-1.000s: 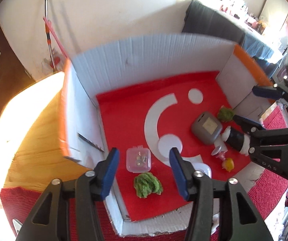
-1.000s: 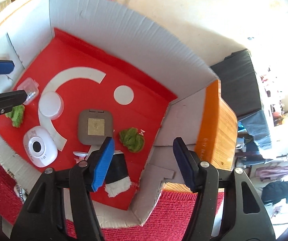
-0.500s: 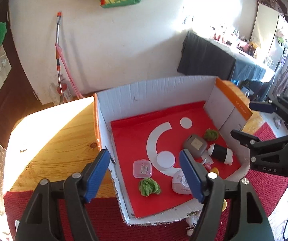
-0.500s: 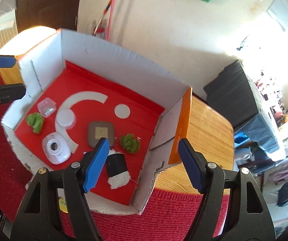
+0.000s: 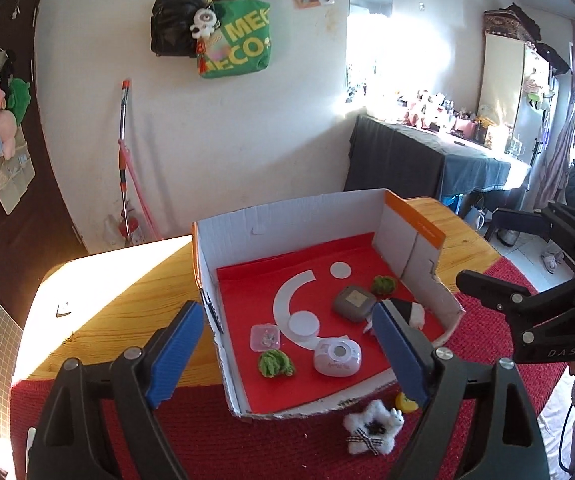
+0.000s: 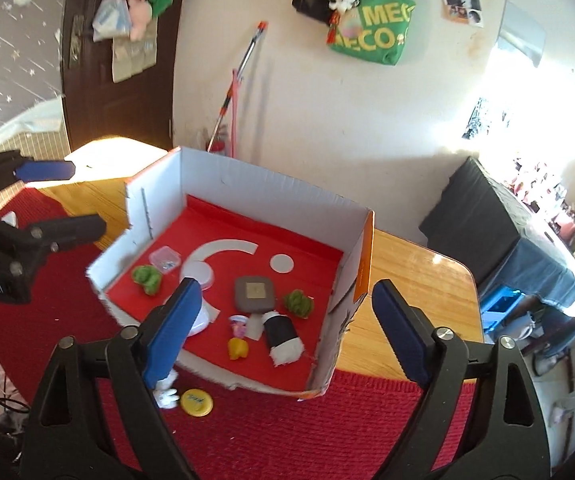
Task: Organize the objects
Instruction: 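Withdraw both grippers from the box toward the plush bunny and yellow lid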
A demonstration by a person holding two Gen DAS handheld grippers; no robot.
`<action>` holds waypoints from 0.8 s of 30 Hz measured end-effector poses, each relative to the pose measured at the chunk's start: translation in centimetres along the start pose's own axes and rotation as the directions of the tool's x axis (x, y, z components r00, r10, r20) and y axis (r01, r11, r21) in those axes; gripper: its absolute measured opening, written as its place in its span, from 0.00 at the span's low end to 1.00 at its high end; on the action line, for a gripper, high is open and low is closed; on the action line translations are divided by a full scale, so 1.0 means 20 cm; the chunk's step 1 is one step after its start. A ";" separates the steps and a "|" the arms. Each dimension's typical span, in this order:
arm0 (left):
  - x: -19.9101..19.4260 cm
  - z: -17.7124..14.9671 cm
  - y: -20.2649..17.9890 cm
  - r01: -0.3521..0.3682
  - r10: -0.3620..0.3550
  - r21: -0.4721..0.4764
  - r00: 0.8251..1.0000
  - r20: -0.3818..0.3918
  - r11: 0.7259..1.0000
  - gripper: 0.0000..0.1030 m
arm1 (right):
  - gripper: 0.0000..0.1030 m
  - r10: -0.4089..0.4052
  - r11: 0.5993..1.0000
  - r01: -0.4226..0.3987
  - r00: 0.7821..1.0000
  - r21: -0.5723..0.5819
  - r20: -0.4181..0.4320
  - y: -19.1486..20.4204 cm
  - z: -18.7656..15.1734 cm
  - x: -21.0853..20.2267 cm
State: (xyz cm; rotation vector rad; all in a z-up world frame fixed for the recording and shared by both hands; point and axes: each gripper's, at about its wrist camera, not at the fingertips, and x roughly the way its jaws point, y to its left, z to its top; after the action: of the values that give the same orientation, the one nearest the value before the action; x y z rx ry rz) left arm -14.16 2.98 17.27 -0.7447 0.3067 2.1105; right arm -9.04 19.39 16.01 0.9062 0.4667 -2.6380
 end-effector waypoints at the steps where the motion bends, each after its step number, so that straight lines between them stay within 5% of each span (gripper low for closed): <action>1: -0.02 -0.01 -0.02 0.000 0.000 0.003 1.000 0.008 1.000 0.90 | 0.85 -0.002 1.000 0.002 1.000 0.003 0.012 0.01 -0.02 -0.03; 16: -0.08 -0.39 -0.14 -0.036 0.037 -0.056 0.999 0.026 0.998 0.95 | 0.92 -0.017 0.996 0.009 0.996 0.089 0.089 0.17 -0.31 -0.16; 24: 0.08 -0.64 -0.20 -0.005 -0.003 -0.086 0.997 -0.083 0.996 0.96 | 0.92 0.047 0.976 -0.048 0.999 0.212 0.010 0.20 -0.52 -0.02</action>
State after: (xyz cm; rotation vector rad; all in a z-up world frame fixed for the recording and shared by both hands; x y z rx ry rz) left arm -6.64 0.53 6.36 -0.8847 0.2626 2.1078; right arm -1.60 20.12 7.64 0.9601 0.1615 -2.6821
